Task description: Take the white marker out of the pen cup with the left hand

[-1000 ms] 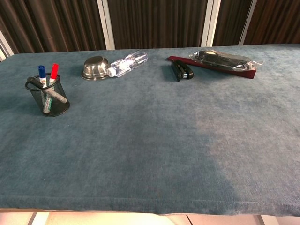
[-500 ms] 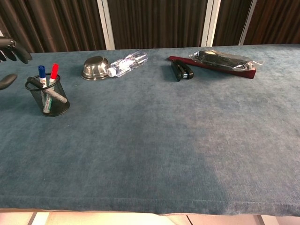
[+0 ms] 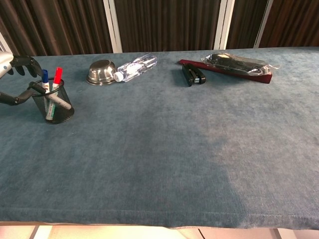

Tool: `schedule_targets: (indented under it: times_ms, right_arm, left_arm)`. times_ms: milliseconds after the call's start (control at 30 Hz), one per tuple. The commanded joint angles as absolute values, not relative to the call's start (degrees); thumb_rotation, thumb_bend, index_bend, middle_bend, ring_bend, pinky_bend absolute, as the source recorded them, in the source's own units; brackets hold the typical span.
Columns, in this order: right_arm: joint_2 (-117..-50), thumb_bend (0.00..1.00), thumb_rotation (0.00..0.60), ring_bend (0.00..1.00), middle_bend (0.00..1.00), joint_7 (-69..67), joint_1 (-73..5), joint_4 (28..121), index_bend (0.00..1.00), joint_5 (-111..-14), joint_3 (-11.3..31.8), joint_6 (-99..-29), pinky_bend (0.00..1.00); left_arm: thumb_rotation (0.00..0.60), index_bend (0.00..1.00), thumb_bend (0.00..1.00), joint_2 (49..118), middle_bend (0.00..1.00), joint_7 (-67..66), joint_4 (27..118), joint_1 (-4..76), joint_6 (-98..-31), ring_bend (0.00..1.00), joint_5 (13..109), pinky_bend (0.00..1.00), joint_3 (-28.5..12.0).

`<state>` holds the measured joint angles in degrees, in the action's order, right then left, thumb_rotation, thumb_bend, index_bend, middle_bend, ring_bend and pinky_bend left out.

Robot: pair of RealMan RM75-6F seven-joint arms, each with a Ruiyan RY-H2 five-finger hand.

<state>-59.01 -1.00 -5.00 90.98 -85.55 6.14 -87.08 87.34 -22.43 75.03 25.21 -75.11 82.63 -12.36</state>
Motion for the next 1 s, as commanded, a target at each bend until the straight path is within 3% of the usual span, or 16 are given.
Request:
schedule_targets:
  times_ms: [33,667,1000]
  right_arm:
    - [-59.10,0.00,0.600,0.00,0.03,-1.06,-5.03,90.85,0.00,-85.46,6.13,-86.96,0.12]
    - [-59.39,0.00,0.600,0.00,0.04,-1.15,-5.06,90.61,0.00,-85.09,6.05,-86.42,0.12]
    - [-59.65,0.00,0.600,0.00,0.05,-1.61,-5.14,90.16,0.00,-84.83,6.02,-85.98,0.12]
  left_arm:
    - [0.600,0.36,0.38,87.61,0.35,-22.32,74.26,25.32,-74.95,0.36,81.79,0.38,-12.37]
    - [0.600,0.48,0.39,91.40,0.52,-20.62,68.40,28.06,-74.15,0.47,79.24,0.41,-12.78]
    - [0.600,0.60,0.57,91.42,0.66,-17.90,68.06,28.73,-73.58,0.57,78.81,0.41,-12.41]
